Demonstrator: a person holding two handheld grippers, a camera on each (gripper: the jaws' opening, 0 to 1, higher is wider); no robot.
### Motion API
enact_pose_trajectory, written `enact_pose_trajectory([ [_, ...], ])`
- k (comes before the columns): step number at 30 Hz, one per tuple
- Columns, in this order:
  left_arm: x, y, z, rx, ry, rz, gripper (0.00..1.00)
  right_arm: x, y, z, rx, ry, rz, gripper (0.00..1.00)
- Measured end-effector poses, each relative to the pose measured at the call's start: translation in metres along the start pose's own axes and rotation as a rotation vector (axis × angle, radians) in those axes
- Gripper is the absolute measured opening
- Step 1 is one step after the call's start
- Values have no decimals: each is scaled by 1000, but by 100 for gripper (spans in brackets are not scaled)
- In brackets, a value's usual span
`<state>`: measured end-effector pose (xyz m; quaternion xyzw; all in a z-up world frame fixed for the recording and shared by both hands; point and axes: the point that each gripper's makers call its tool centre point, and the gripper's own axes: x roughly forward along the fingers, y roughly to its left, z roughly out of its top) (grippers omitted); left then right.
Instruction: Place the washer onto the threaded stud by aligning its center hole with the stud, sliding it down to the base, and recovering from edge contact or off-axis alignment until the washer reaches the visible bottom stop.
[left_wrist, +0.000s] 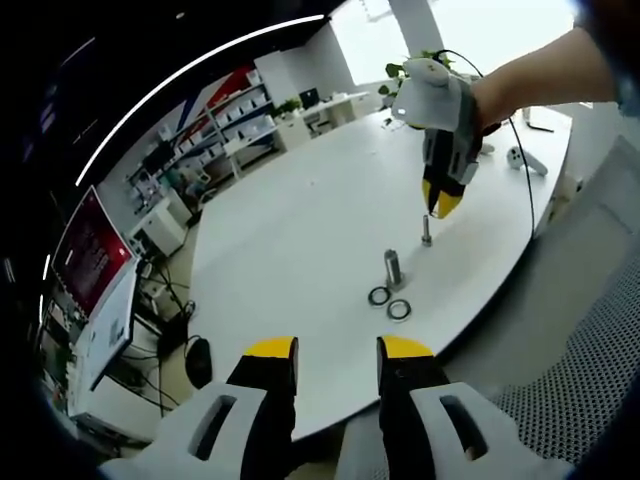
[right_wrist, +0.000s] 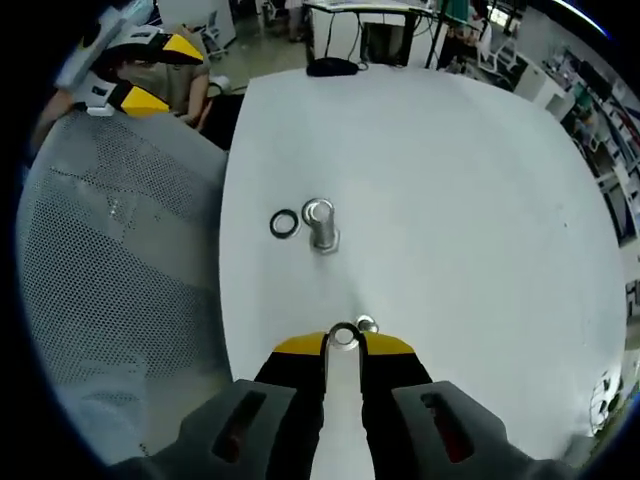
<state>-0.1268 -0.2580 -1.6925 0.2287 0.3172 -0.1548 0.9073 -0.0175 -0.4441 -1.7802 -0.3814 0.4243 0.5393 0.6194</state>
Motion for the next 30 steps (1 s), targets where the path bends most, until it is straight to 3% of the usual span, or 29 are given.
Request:
enact_pose_trajectory([
  [5, 0, 0, 0, -1, 1, -1, 29, 2, 3, 2, -8, 7, 9, 14],
  [21, 0, 0, 0, -2, 2, -2, 29, -2, -17, -19, 22, 43, -28, 14],
  [30, 1, 0, -1, -2, 3, -2, 29, -7, -23, -12, 24, 29, -30, 14],
])
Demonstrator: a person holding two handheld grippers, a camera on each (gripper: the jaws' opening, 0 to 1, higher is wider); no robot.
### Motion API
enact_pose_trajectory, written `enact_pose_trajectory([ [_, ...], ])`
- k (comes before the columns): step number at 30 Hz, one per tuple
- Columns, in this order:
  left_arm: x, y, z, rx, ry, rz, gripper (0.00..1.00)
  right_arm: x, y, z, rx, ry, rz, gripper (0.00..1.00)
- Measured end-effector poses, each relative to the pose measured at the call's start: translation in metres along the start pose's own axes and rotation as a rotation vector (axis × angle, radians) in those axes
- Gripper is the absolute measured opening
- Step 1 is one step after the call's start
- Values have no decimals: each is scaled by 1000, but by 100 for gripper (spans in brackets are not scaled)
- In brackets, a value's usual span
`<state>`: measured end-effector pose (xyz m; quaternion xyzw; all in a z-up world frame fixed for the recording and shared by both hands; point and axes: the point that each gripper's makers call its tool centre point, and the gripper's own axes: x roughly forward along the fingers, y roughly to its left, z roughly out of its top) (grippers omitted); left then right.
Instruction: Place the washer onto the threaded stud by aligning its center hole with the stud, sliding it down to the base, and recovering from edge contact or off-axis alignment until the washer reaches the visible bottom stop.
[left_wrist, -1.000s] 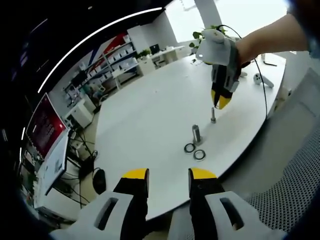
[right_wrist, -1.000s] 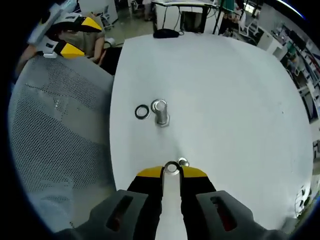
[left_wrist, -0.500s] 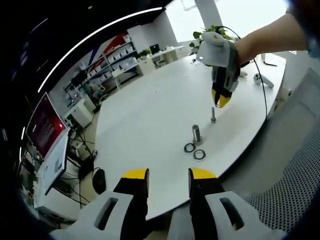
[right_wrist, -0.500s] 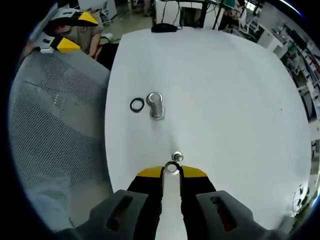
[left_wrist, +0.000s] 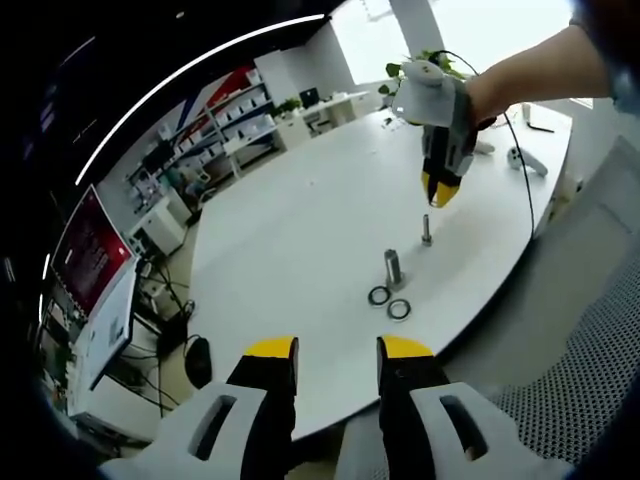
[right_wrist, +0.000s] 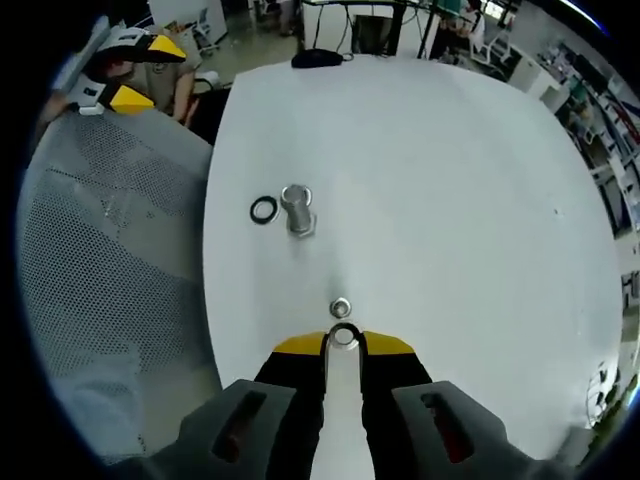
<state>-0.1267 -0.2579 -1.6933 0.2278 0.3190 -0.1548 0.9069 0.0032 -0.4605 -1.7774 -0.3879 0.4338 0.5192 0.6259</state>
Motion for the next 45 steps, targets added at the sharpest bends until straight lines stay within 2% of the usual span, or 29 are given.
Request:
enact_pose_trajectory([
  [9, 0, 1, 0, -4, -2, 3, 29, -4, -4, 13, -9, -21, -3, 14],
  [16, 0, 1, 0, -5, -2, 5, 29, -1, 5, 17, -25, -32, 23, 14],
  [45, 0, 2, 0, -5, -2, 7, 29, -1, 7, 13, -33, -20, 29, 14],
])
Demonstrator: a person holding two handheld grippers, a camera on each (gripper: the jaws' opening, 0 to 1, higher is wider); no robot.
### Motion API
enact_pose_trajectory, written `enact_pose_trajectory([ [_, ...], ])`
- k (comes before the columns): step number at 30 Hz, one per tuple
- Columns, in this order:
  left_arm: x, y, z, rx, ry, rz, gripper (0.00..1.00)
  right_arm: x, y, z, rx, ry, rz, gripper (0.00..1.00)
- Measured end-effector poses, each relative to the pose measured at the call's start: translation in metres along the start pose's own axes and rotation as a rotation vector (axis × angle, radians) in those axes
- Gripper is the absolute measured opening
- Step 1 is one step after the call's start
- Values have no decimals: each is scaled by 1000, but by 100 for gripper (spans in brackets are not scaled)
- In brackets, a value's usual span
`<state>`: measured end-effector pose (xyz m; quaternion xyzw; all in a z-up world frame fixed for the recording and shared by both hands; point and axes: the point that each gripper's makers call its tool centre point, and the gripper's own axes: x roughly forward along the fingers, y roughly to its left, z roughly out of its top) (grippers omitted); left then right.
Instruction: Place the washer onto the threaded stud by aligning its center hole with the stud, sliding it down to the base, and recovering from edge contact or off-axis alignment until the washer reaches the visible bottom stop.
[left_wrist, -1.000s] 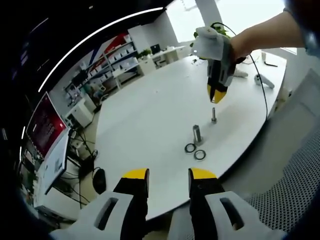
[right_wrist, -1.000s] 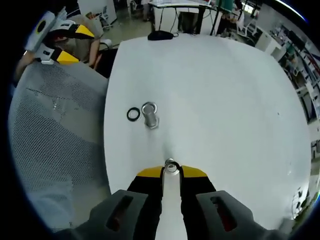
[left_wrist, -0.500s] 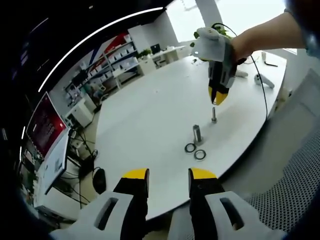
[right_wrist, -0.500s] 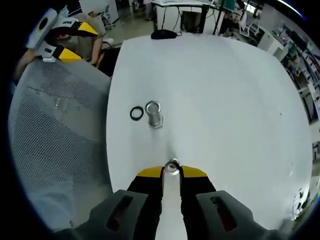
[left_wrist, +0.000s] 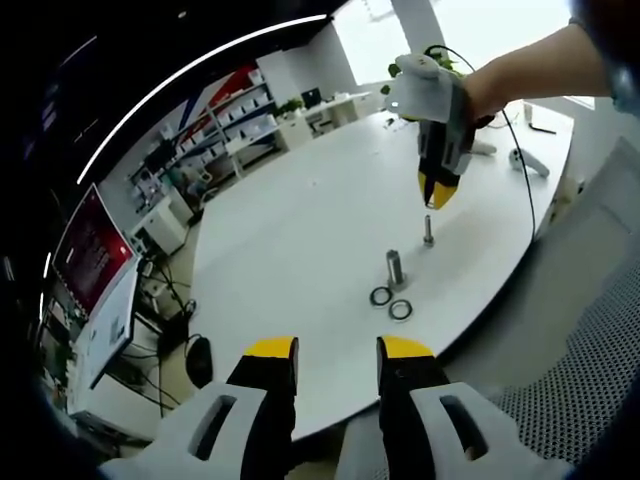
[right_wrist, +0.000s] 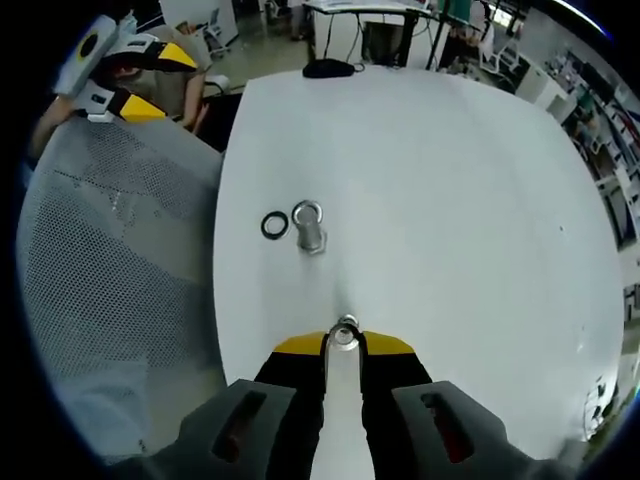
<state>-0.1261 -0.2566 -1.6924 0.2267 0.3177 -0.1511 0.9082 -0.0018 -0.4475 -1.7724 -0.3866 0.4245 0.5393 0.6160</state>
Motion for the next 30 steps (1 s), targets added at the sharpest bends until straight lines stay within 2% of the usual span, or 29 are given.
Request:
enact_pose_trajectory([
  [16, 0, 0, 0, -1, 0, -2, 29, 4, 2, -1, -10, 19, 6, 14],
  [30, 0, 1, 1, -9, -8, 1, 29, 18, -4, -5, -24, 59, 1, 13],
])
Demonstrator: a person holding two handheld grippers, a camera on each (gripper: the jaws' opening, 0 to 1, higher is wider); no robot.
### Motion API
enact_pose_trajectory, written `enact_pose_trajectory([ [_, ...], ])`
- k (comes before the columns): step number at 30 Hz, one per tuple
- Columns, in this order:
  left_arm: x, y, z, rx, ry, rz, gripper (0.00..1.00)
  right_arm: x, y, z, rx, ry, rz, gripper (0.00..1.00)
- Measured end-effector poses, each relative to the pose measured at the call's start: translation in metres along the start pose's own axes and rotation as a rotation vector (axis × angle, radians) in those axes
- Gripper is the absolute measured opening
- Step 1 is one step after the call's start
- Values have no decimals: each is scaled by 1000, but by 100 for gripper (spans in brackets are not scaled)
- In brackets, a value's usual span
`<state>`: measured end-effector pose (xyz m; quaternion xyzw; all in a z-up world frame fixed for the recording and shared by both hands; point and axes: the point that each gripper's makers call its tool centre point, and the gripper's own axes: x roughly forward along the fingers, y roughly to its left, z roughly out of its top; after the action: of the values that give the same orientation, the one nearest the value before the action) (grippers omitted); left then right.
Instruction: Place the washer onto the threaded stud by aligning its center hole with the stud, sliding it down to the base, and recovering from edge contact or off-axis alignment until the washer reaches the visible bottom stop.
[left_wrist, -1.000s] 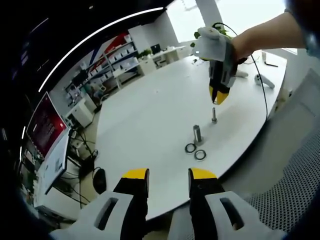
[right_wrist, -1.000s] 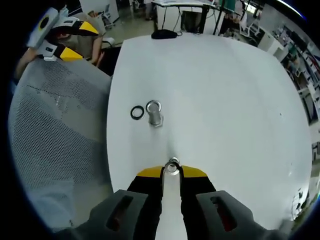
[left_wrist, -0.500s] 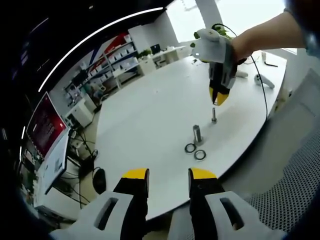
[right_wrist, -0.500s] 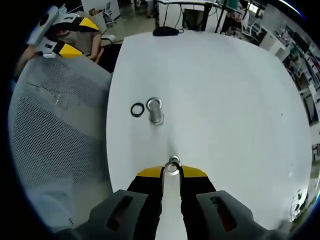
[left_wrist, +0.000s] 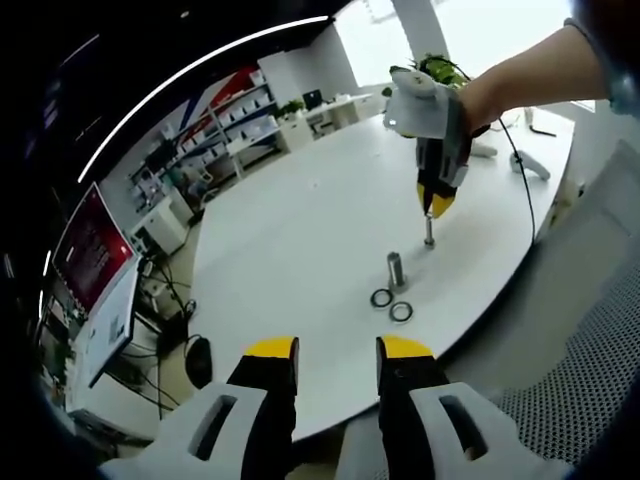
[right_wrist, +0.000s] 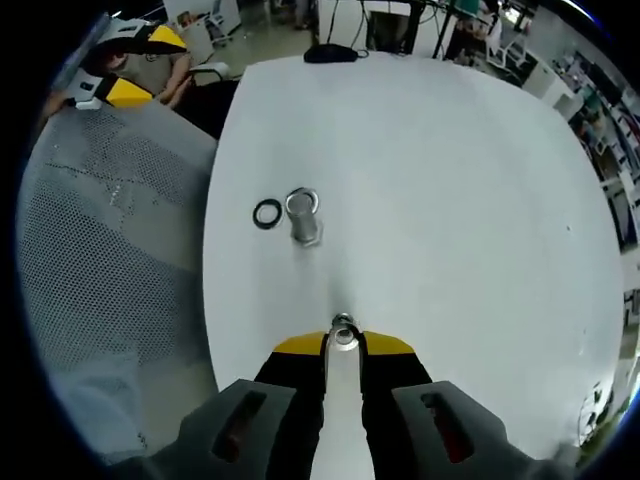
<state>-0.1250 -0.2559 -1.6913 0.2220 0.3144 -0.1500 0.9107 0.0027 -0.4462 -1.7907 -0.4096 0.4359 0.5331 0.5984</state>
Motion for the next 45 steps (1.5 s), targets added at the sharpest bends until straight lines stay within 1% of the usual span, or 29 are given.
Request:
enact_pose_trajectory([
  [7, 0, 2, 2, -13, -13, 5, 29, 5, 0, 0, 1, 3, 2, 13],
  [17, 0, 2, 1, -16, -8, 7, 28, 17, 1, -3, -6, 22, 18, 13],
  [25, 1, 3, 0, -19, -2, 9, 28, 33, 1, -7, -19, 52, 31, 13],
  [34, 1, 4, -2, -25, 2, 9, 28, 48, -1, -11, -17, 72, 43, 13],
  [37, 1, 4, -2, -26, 4, 9, 27, 52, 1, -14, -30, 91, 40, 13],
  [39, 1, 5, -1, -31, -1, 10, 27, 52, 1, -14, -40, 89, 39, 14],
  [40, 1, 5, -1, -34, -1, 10, 27, 52, 0, -14, -30, 90, 39, 14],
  [41, 1, 5, -1, -33, -2, 10, 27, 52, 1, -14, -26, 90, 39, 15],
  [44, 1, 5, -1, -31, -3, 9, 27, 50, 3, -18, -10, 100, 32, 31],
  [45, 1, 5, -1, -33, -5, 10, 27, 49, 3, -18, -9, 92, 28, 31],
])
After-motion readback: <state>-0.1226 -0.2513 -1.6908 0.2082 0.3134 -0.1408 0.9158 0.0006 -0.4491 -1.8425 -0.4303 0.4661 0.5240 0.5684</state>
